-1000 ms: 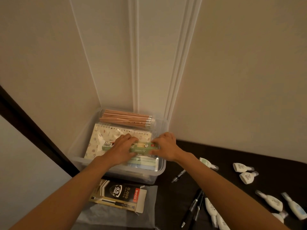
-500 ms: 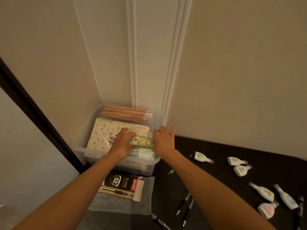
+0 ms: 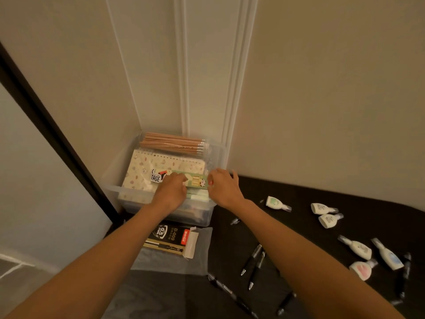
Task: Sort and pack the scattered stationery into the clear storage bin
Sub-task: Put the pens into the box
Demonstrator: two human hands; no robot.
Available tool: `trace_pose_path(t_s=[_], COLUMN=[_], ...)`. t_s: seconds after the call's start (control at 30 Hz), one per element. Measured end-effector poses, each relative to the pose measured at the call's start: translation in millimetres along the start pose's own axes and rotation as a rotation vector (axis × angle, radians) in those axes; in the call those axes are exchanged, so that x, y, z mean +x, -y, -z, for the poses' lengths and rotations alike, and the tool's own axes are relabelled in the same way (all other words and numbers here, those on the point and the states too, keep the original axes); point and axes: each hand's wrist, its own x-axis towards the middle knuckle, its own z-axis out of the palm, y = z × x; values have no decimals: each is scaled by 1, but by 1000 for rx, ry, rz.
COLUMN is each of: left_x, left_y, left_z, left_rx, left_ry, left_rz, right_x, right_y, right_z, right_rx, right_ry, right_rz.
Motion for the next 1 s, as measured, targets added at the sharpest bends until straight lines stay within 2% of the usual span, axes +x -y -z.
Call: trace_pose_path(t_s=[0.1,0.17,0.27,0.37,0.43,0.53,0.7,0.83,0.9,1.0], left_x=[-24,-45,-79,-99,-100,-97,-80,-80,-83,-100], left_y=[-16,-27,-29,-14,-4,5,20,15,9,-9], left_z=[3,7,-3,-26,-35,-53,-87,-97,-98,-96], left_rx=[-110,-124,98,362,518,648,720,679,622,601], left_ry=[-184,-192,52,303,380,400,356,233,134,24], left_rz=[-146,-251,-350,-285,-210,-148,-133,-190,-233,-346], right_x=[-24,-44,-71,-95,-101,-112,-110,-112,-117,-137], right_y=[-2,-4,-15,-30,-38,-49,-61,-65,-64,-61], right_z=[-3,-1,-1,-9,-19,-43,-89,-104,-101,-90], right_rx=[205,388,535,561,573,575,588,625,722,952], right_ry=[-217,-334,-370,-294,-229,-143,-154,-225,-250,-147], right_rz=[5,-106,-342,-463,-469,-457,-368,-296,-275,-243])
